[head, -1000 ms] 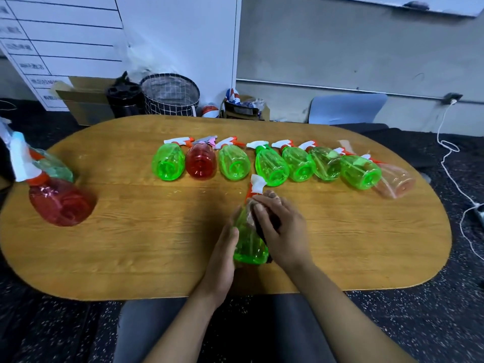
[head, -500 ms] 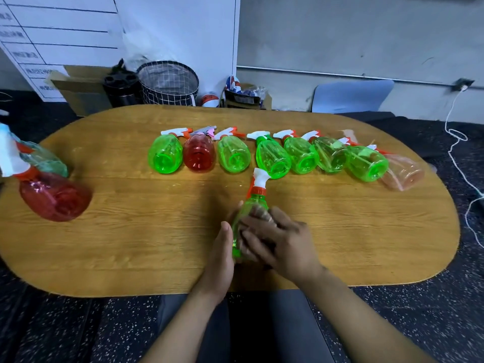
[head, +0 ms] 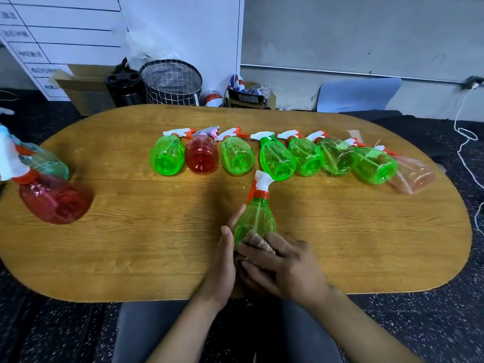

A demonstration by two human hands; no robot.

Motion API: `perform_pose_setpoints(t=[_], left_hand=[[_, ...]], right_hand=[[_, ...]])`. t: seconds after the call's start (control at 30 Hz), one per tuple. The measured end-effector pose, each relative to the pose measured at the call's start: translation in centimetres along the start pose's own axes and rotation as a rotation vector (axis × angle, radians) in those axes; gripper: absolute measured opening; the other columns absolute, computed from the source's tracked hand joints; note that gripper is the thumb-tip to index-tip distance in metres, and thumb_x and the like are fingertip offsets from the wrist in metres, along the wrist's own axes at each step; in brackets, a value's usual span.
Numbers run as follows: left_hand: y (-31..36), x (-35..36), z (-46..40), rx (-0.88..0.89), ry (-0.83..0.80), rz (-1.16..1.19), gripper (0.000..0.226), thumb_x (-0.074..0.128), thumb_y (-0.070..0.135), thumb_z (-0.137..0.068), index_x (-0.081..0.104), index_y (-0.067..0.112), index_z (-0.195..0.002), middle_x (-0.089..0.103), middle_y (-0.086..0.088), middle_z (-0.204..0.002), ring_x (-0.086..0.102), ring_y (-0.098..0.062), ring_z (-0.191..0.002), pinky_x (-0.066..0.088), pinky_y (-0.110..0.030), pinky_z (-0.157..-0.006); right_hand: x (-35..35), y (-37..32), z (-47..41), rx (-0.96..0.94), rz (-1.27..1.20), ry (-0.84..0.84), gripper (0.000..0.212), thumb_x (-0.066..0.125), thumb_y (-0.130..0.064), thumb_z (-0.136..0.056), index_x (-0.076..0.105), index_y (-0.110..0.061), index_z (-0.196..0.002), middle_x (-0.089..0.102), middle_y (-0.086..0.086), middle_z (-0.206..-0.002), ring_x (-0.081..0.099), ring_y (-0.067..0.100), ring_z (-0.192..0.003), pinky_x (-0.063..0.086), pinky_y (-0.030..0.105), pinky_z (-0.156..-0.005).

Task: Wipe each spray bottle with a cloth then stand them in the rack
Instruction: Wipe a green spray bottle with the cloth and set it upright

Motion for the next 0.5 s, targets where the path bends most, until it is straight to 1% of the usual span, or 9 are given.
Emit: perform_pose_setpoints(t=[0.07,0.13,0.2,0.27,0.33,0.4,0.5], left_hand=[[0.1,0.1,0.0,-0.003,-0.015,0.015,0.076,0.040,0.085,-0.095,0.047,0.043,-0.157,0.049,0.000,-0.164,0.043,-0.024,-0.154,0.029,-0.061,-0.127],[0.1,0.3,-0.1,-0.025,-0.037,0.056,0.073,0.044,0.082,-0.096,0.047,0.041,-0.157,0.052,0.000,-0.161,0.049,-0.026,-0.150,0.039,-0.066,-0.120],[-0.2,0.7,-0.1,-0.071,-0.064,0.091,0.064,0.040,0.071,-0.102,0.045,0.041,-0.158,0.052,0.001,-0.161,0.052,-0.027,-0.147,0.047,-0.068,-0.112],[-0.8,0.6,-0.2,-0.108,-0.068,0.140,0.055,0.036,0.057,-0.107,0.044,0.039,-0.159,0.052,0.001,-0.161,0.053,-0.027,-0.146,0.052,-0.061,-0.109],[-1.0,0.2,-0.2,-0.135,-0.051,0.184,0.051,0.037,0.050,-0.108,0.047,0.036,-0.157,0.055,-0.003,-0.157,0.055,-0.029,-0.144,0.054,-0.054,-0.108],[-1.2,0.0,-0.1,-0.142,-0.038,0.203,0.050,0.040,0.047,-0.108,0.050,0.035,-0.155,0.056,-0.004,-0.157,0.054,-0.030,-0.145,0.049,-0.058,-0.113],[-1.2,-0.4,0.1,-0.121,-0.003,0.187,0.051,0.046,0.054,-0.107,0.053,0.034,-0.154,0.054,-0.005,-0.159,0.049,-0.030,-0.149,0.035,-0.064,-0.123]], right_hand=[[-0.9,1.5,-0.8,0.105,-0.086,0.044,0.027,0.066,-0.037,-0.103,0.078,-0.025,-0.123,0.066,0.000,-0.101,0.065,0.013,-0.080,0.053,0.024,-0.070],[-1.8,4.0,-1.9,0.293,-0.165,0.135,0.029,0.065,-0.038,-0.102,0.077,-0.025,-0.125,0.061,-0.001,-0.098,0.064,0.010,-0.081,0.054,0.025,-0.070],[-1.8,6.6,-2.7,0.476,-0.210,0.187,0.029,0.065,-0.041,-0.100,0.077,-0.028,-0.123,0.064,-0.003,-0.101,0.066,0.008,-0.088,0.056,0.031,-0.076],[-0.6,7.7,-3.0,0.561,-0.245,0.144,0.027,0.065,-0.043,-0.099,0.079,-0.031,-0.120,0.069,-0.006,-0.104,0.068,0.006,-0.094,0.057,0.037,-0.080],[0.4,7.0,-2.8,0.540,-0.276,0.084,0.026,0.065,-0.042,-0.100,0.078,-0.031,-0.120,0.069,-0.004,-0.103,0.068,0.007,-0.094,0.056,0.038,-0.079],[0.3,5.6,-2.0,0.481,-0.285,0.079,0.027,0.065,-0.041,-0.100,0.078,-0.030,-0.121,0.067,-0.001,-0.101,0.067,0.009,-0.091,0.056,0.037,-0.077],[0.0,3.0,-0.9,0.311,-0.236,0.054,0.027,0.066,-0.038,-0.101,0.078,-0.026,-0.122,0.064,-0.001,-0.102,0.067,0.012,-0.085,0.057,0.031,-0.072]])
Point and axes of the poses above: each hand's wrist, its own z-axis away from the middle knuckle, its own x-axis out of the palm, y = z × x, the point moved 10 cm from there along -z, towards the middle knuckle
